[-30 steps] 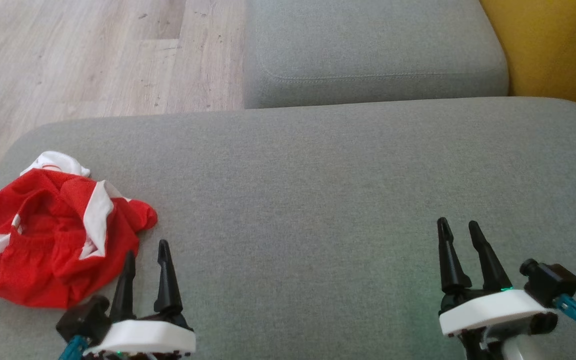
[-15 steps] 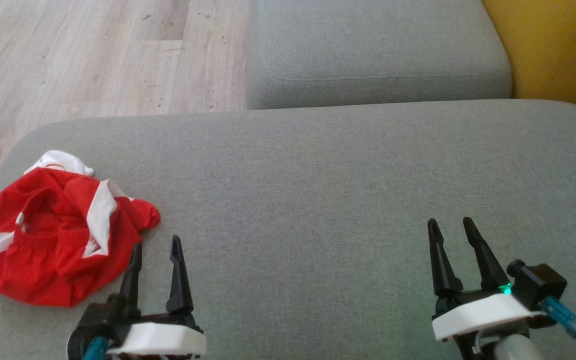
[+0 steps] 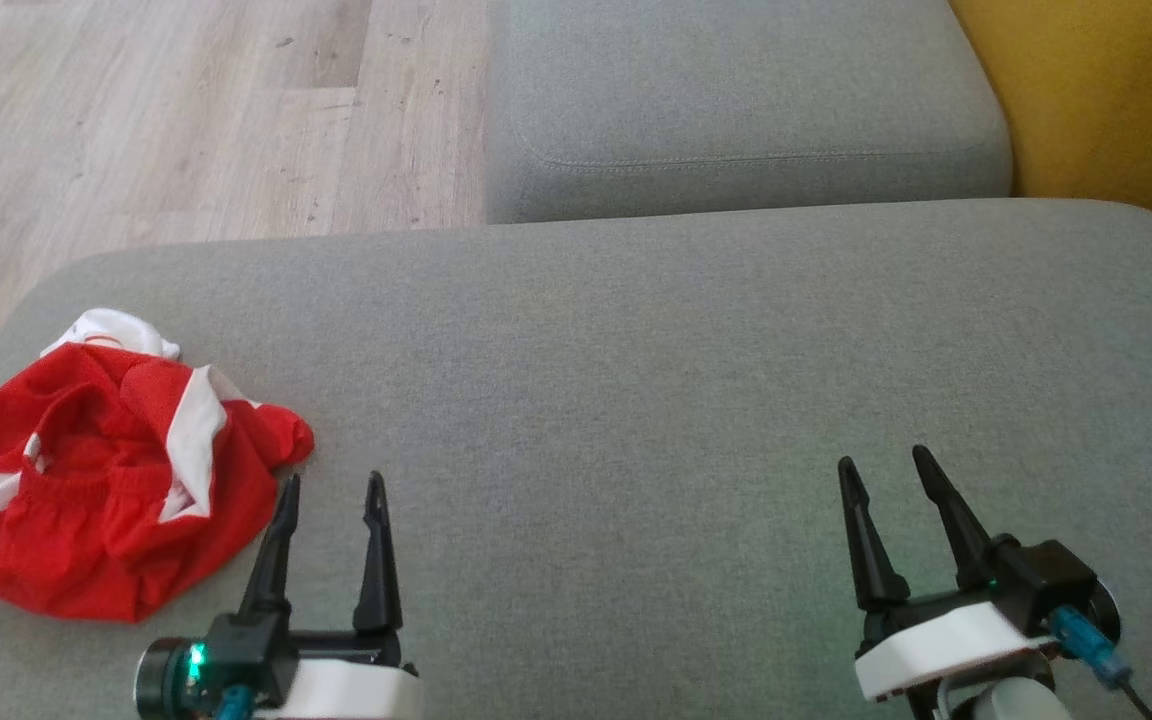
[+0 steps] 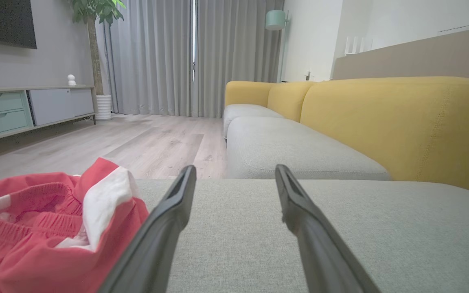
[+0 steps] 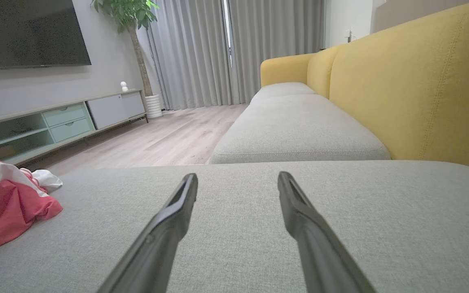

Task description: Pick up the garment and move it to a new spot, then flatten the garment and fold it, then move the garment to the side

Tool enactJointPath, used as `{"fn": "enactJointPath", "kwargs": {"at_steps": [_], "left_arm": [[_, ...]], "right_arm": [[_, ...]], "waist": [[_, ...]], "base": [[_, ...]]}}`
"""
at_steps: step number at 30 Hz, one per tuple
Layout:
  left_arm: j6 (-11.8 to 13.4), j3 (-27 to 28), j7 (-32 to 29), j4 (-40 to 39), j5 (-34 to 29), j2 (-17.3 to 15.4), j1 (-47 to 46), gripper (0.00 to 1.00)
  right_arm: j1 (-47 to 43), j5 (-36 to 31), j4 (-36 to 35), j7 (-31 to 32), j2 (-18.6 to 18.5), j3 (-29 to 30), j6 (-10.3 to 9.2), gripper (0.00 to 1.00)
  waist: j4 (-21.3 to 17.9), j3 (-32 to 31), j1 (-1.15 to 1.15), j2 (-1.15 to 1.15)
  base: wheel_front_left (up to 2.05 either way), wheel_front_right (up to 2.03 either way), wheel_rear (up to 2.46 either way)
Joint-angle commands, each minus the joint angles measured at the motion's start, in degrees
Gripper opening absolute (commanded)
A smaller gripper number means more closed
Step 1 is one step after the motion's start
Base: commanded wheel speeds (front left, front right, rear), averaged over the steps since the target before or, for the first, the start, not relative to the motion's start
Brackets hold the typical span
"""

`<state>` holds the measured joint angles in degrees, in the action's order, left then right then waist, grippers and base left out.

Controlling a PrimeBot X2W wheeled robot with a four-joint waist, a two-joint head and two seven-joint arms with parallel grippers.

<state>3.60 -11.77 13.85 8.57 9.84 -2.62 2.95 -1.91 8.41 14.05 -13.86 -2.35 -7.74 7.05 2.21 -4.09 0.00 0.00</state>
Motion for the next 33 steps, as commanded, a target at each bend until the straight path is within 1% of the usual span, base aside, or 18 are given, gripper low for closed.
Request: {"fn": "enactJointPath", "kwargs": {"at_steps": [1,22,28,33], "left_arm": [[0.55,0.95,0.99,-1.75,-1.58,-0.25,-1.36,1.0],[0.08,0.52,1.15,1.29,0.15,-0.26,-2.05,1.0],[0.94,0.76,1.15,2.09,1.61,-0.26,-1.82,1.0],[1.18,0.84,1.15,2.38,1.23,-0.26,-2.05,1.0]], "right_arm": [[1.51,-1.54,-1.57,-0.98,-0.53,-1.57,0.44,1.0],[0.91,-0.7,0.31,-1.14,-0.53,-0.71,0.44,1.0],[0.53,-0.7,1.0,-1.14,-0.53,-0.88,0.44,1.0],[0.34,-0.26,0.76,-1.14,-0.53,-1.18,0.44,1.0]], "waist": [[-0.03,-0.02,0.0,0.0],[0.66,-0.61,0.0,0.0],[2.37,-0.62,0.0,0.0],[6.01,0.0,0.0,0.0]], "base": [[0.0,0.0,0.0],[0.0,0.0,0.0],[0.0,0.0,0.0],[0.0,0.0,0.0]]}}
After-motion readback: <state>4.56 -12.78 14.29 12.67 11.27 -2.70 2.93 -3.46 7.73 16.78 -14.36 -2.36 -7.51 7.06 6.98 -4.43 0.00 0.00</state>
